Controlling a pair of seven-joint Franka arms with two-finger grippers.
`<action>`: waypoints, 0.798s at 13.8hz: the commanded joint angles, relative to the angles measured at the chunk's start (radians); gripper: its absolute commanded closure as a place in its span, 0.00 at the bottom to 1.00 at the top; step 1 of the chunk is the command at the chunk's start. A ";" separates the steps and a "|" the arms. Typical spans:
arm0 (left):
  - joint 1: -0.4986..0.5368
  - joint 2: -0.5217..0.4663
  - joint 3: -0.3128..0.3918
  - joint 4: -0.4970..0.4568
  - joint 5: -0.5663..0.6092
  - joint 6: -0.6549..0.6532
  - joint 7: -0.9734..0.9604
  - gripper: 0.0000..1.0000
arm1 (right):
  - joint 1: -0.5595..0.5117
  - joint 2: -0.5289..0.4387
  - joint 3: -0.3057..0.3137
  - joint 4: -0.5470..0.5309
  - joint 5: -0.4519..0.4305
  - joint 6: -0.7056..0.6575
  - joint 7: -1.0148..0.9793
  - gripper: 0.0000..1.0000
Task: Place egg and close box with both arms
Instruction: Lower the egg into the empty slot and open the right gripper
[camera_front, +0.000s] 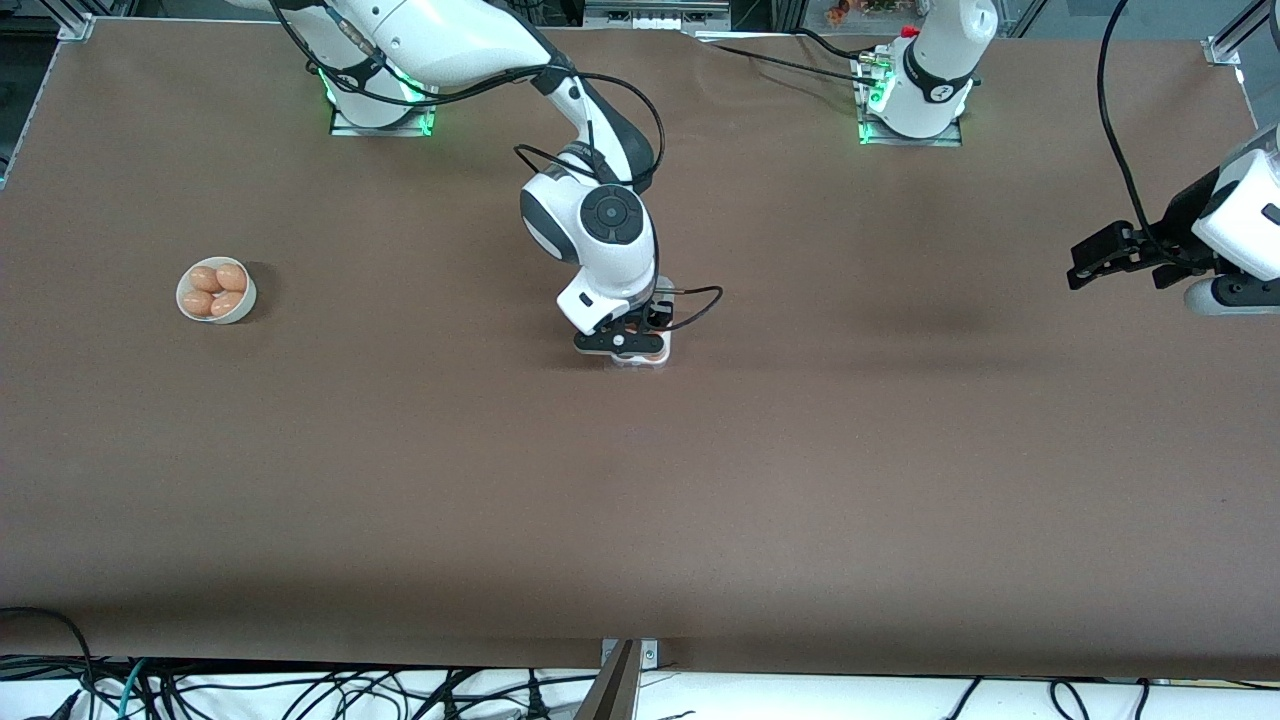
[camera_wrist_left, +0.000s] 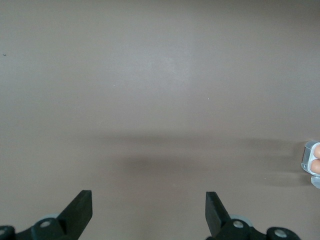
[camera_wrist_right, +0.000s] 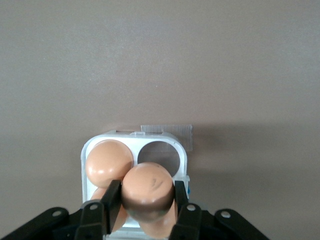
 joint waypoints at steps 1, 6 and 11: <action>0.004 0.012 -0.001 0.028 -0.009 -0.020 -0.002 0.00 | 0.011 0.029 -0.006 0.042 -0.028 -0.021 0.022 0.84; 0.004 0.010 -0.001 0.028 -0.009 -0.020 -0.002 0.00 | 0.000 0.035 -0.009 0.057 -0.036 -0.021 0.019 0.80; 0.004 0.010 -0.001 0.028 -0.009 -0.020 -0.002 0.00 | -0.001 0.035 -0.009 0.077 -0.031 -0.020 0.016 0.00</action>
